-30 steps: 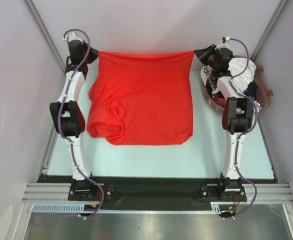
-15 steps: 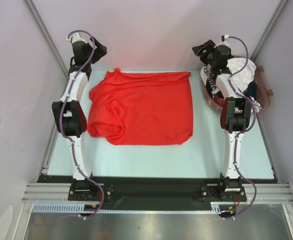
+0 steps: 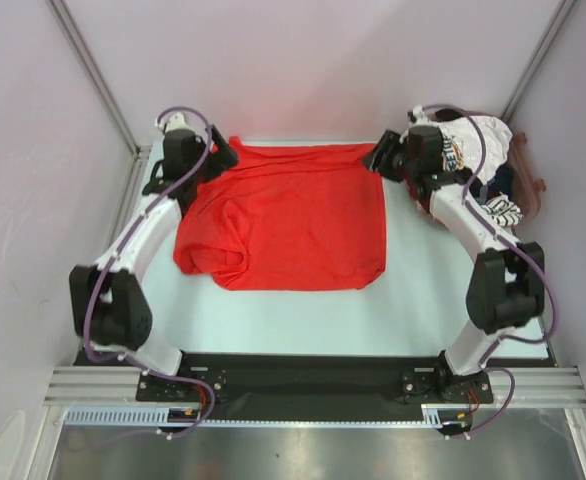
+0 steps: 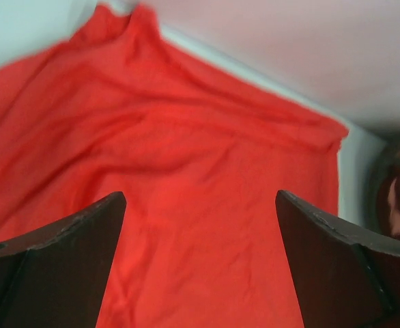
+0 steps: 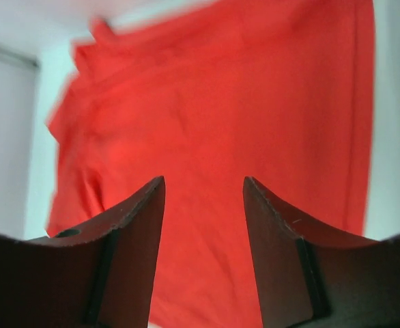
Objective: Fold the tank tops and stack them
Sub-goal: Flatten the tank top out
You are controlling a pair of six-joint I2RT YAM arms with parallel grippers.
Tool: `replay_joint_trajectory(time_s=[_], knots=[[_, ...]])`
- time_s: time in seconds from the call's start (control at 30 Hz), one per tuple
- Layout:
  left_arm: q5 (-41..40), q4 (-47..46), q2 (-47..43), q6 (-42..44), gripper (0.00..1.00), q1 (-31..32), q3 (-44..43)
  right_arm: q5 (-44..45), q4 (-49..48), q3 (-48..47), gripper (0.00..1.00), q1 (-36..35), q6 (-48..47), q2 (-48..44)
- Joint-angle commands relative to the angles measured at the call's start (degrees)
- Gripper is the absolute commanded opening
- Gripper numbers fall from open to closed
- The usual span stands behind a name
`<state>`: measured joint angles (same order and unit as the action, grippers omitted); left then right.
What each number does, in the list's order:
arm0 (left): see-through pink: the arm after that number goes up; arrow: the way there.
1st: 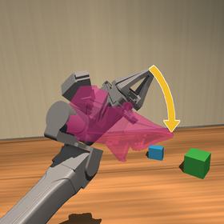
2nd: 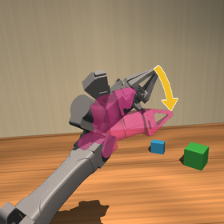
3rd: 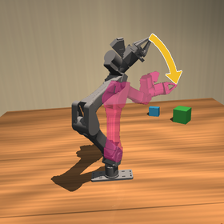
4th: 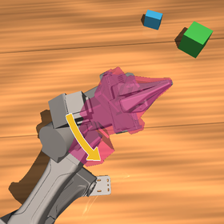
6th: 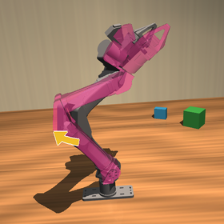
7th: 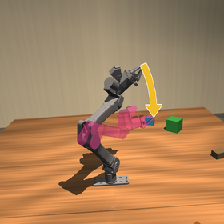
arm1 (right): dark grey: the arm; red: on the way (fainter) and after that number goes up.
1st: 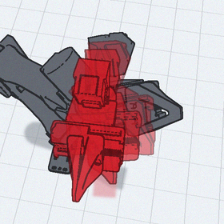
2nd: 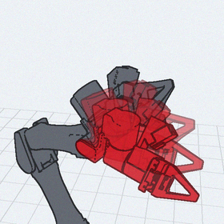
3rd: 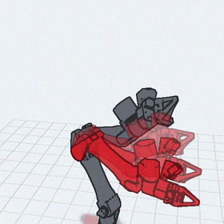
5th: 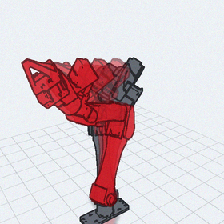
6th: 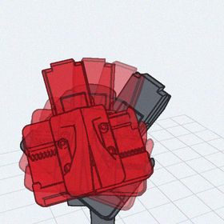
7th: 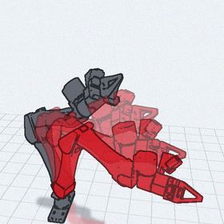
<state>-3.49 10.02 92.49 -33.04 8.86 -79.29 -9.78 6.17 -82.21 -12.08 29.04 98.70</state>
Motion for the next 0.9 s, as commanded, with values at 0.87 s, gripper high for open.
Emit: replay_joint_trajectory(time_s=[0.87], knots=[[-0.3, -5.8, -20.6, -1.4, 0.96, 1.1, 39.6, 6.4, -0.8, 42.8, 0.43, -3.2, 1.2, -18.9]])
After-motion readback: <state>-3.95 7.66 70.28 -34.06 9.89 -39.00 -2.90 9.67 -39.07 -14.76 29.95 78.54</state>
